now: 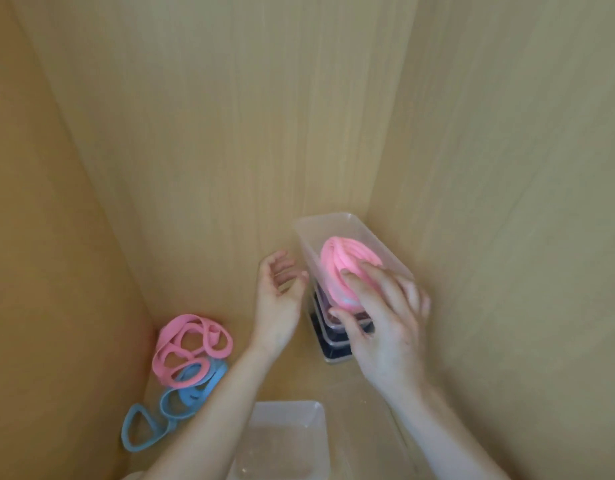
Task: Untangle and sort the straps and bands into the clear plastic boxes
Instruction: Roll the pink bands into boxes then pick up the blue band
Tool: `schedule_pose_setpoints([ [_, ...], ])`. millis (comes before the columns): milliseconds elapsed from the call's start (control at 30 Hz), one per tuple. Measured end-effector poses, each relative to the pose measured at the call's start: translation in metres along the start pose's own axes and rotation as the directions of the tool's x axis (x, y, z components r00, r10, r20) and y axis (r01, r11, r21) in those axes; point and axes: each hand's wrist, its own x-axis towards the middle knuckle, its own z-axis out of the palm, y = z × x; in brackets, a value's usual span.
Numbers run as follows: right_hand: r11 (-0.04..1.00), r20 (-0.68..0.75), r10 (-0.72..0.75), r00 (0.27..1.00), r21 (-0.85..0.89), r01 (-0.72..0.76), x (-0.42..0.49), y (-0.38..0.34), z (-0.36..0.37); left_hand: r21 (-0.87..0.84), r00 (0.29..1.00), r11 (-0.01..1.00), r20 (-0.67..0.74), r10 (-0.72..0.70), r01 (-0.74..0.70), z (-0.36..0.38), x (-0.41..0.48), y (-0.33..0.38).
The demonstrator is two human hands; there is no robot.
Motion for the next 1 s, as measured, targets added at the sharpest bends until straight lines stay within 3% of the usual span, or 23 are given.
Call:
schedule_pose_setpoints([
  [233,0.977,0.008,0.064,0.998,-0.205,-0.061,0.015,0.029,0.036,0.037,0.995,0.998,0.084,-0.05,0.047,0.02,0.001,-0.006],
  [500,0.934,0.199,0.178,0.964,-0.343,-0.101,0.015,0.038,0.055,0.154,0.959,0.986,0.263,-0.103,0.063,0.021,0.002,-0.015],
  [800,0.95,0.399,0.266,0.877,-0.265,-0.168,0.016,0.023,0.029,0.097,0.944,0.99,0.303,-0.129,0.105,0.035,-0.001,-0.011],
  [900,0.943,0.365,0.291,0.884,-0.267,-0.2,0.013,0.015,0.015,0.104,0.956,0.992,0.278,-0.091,0.065,0.029,-0.008,-0.008],
  [1000,0.952,0.224,0.274,0.935,-0.2,-0.232,0.006,0.003,0.005,0.097,0.977,0.994,0.2,-0.068,0.05,0.015,-0.016,-0.012],
])
